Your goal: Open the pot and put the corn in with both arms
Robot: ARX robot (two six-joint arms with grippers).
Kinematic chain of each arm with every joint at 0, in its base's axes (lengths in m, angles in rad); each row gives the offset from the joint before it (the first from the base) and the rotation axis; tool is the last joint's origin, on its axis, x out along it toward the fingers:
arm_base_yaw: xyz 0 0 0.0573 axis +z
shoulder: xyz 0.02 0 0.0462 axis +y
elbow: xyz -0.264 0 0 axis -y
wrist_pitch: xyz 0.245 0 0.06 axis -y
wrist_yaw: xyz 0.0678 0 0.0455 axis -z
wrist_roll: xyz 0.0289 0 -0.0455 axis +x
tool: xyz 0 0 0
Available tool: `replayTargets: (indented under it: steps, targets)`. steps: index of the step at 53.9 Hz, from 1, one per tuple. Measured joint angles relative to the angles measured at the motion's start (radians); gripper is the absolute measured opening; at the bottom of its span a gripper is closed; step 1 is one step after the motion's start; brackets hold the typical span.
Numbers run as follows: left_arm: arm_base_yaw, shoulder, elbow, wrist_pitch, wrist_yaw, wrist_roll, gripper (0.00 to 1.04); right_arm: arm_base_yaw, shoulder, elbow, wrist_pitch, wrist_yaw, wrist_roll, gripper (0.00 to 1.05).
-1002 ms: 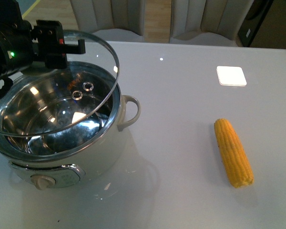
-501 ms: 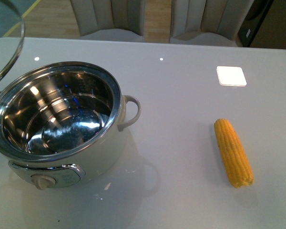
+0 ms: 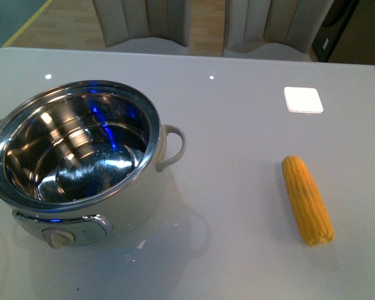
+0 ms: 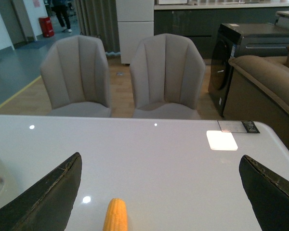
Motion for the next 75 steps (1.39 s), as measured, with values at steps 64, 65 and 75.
replayTargets:
  steps: [64,65,75]
  targets:
    - [0.05,0.707,0.41,0.216,0.044,-0.001,0.41,0.0,0.0,0.0,0.0,0.0,0.0,0.96]
    - [0.05,0.71,0.411,0.216,0.044,-0.001,0.41,0.0,0.0,0.0,0.0,0.0,0.0,0.96]
    - [0.051,0.764,0.443,0.219,0.04,-0.001,0.41,0.0,0.0,0.0,0.0,0.0,0.0,0.96]
